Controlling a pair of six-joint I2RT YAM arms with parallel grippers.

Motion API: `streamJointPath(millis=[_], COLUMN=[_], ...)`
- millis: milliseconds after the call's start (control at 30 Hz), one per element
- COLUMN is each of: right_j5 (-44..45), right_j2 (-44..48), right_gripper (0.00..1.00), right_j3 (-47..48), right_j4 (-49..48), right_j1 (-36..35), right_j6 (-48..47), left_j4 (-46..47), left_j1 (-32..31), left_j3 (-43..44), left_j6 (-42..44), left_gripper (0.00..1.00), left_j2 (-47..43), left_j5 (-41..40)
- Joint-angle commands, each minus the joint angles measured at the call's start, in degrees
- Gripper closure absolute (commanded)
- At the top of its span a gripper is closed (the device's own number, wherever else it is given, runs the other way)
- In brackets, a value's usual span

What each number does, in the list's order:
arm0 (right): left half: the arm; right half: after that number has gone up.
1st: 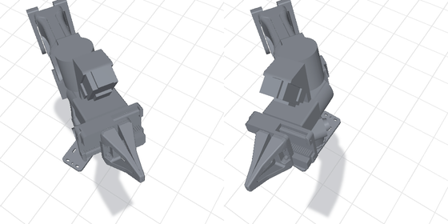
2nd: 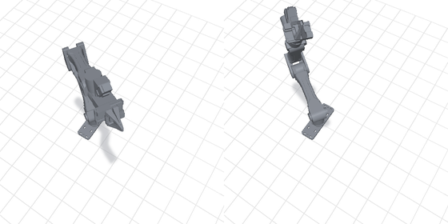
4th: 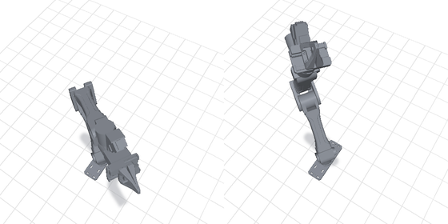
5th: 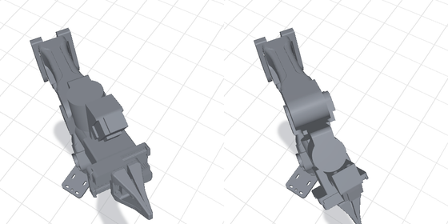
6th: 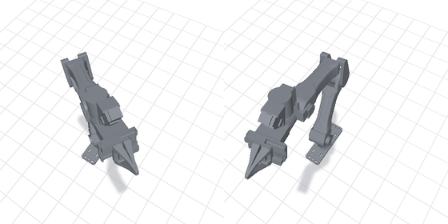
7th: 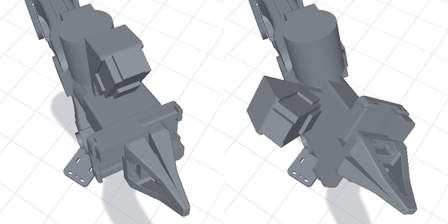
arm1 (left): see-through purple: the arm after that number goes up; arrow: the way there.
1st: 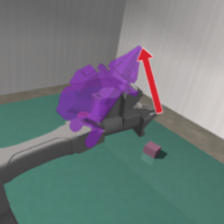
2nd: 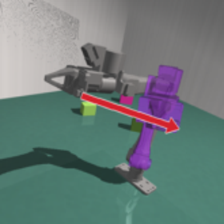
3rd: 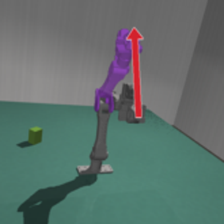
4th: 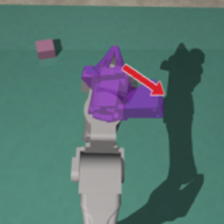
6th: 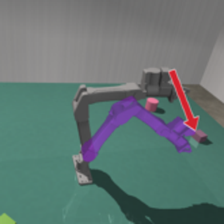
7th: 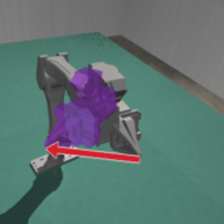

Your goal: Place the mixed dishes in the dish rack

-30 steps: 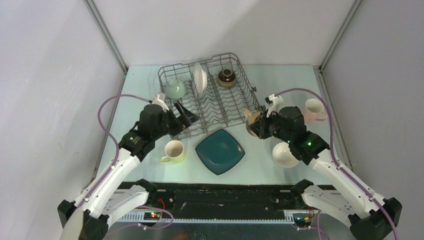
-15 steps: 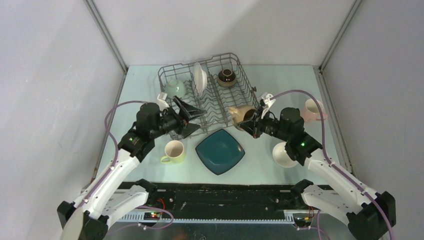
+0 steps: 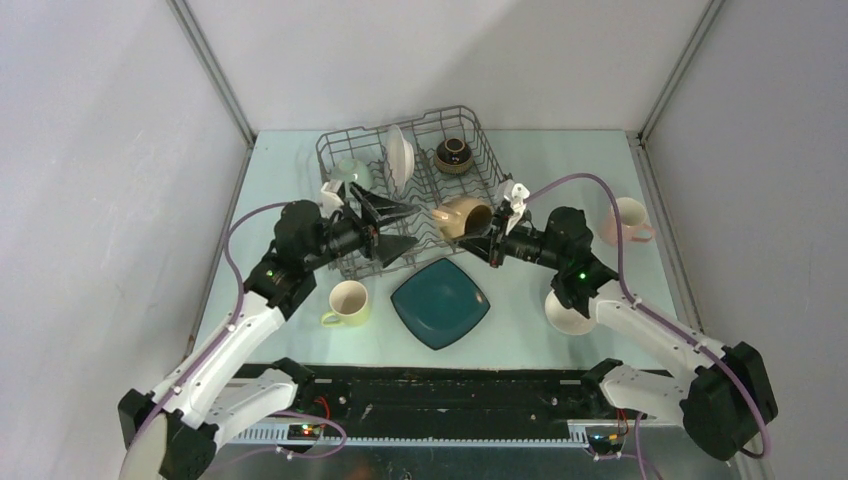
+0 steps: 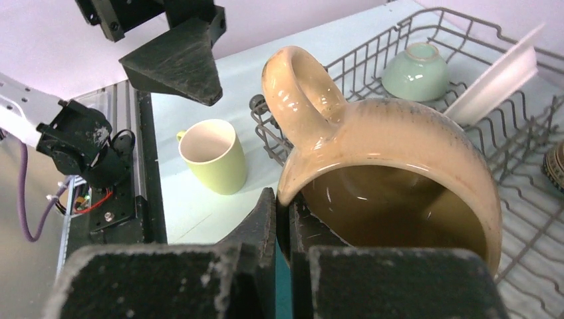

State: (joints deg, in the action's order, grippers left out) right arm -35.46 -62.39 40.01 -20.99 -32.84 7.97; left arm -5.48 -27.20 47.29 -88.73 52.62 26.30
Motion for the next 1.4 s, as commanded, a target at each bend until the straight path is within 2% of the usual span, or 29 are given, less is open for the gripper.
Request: streamJointPath(millis=[0, 167, 467, 600, 733, 833, 1000, 1033, 1067, 1100, 1133, 1167, 1233, 1267, 1367], right_j5=[-6.86, -11.12, -20.41, -25.21, -29.24, -29.7, -28.99, -28.8, -28.5, -28.34, -27.86, -27.71, -25.95, -25.3, -21.81], right_j2=[-0.96, -2.65, -6.81, -9.71, -12.09, -13.39, -14.07, -13.92, -13.82, -13.64, -13.46, -13.28, -12.65, -12.22, -11.2], right_gripper=[1.0, 1.0, 1.0, 1.0, 1.0, 1.0, 1.0, 1.0, 1.0, 1.0, 0.97, 0.95, 0.84, 0.73, 0.58], right_j3=[1.56, 1.56, 1.56, 2.48, 4.95, 6.26, 7.9, 8.12, 8.28, 8.3, 8.32, 8.33, 8.33, 8.33, 8.33], right_j4=[-17.39, -21.05, -30.87, -35.07, -32.64, -32.65, -27.1, -25.86, -23.77, -22.96, -21.66, -20.26, -17.97, -17.21, -14.02], right_j1=[-0.64, -1.64, -0.1, 0.94, 0.81, 0.28, -0.9, -1.28, -1.45, -1.64, -1.75, -1.77, -1.81, -1.75, -1.43], right_j6=[-6.92, -12.05, -17.49, -20.93, -25.17, -25.64, -30.53, -31.55, -33.11, -33.63, -34.18, -34.67, -35.31, -35.39, -35.1], left_j4=[7.95, 10.72, 8.46, 6.08, 5.83, 4.16, 1.41, 0.11, -1.18, -1.63, -2.3, -2.54, -4.27, -5.9, -11.11], left_j1=[-1.51, -1.88, -2.7, -3.21, -3.73, -3.9, -4.12, -4.15, -4.17, -4.17, -4.13, -3.99, -3.78, -3.76, -3.62], left_j3=[1.12, 1.16, 2.05, 3.47, 4.09, 4.13, 4.33, 4.51, 4.67, 4.84, 4.88, 4.95, 5.67, 6.4, 8.81], left_j6=[-6.34, -8.31, -7.59, -5.97, -5.38, -4.98, -2.41, -1.03, -0.27, 0.89, 1.35, 2.59, 5.15, 6.34, 12.12], left_gripper=[0.13, 0.14, 0.22, 0.35, 0.42, 0.58, 0.67, 0.71, 0.84, 0.92, 0.98, 0.99, 1.0, 1.0, 1.0], left_j2=[1.39, 2.66, 4.78, 5.9, 6.64, 6.71, 6.77, 6.72, 6.76, 6.83, 6.85, 6.73, 6.23, 5.62, 4.01], left_j5=[2.55, 3.56, 6.8, 7.48, 7.52, 7.18, 5.88, 5.48, 4.76, 4.52, 4.19, 3.97, 2.31, 0.16, -5.73])
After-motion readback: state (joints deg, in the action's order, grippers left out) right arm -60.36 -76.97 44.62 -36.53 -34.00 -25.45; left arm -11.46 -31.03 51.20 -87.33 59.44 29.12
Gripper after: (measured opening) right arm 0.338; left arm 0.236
